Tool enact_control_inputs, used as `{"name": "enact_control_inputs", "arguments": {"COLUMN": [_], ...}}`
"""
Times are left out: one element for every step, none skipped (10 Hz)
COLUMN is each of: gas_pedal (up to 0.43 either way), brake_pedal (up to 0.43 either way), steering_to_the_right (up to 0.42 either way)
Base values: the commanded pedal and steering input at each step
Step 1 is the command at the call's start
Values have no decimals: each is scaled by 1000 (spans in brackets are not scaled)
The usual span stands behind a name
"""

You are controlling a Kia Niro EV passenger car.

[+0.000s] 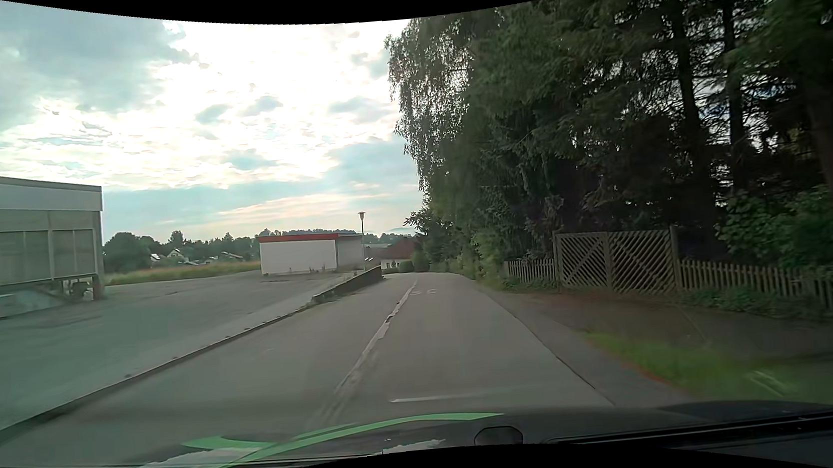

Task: Follow the waypoints while adhering to traffic rules and regulations

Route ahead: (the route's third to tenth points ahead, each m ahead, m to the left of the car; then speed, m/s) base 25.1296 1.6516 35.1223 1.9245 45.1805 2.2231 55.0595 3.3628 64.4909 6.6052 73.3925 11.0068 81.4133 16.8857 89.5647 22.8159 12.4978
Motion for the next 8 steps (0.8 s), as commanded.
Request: {"name": "enact_control_inputs", "arguments": {"gas_pedal": [0,0,0,0,0,0,0,0], "brake_pedal": [0,0,0,0,0,0,0,0], "steering_to_the_right": [2,0,0,0,-1,-2,-3,-2]}}
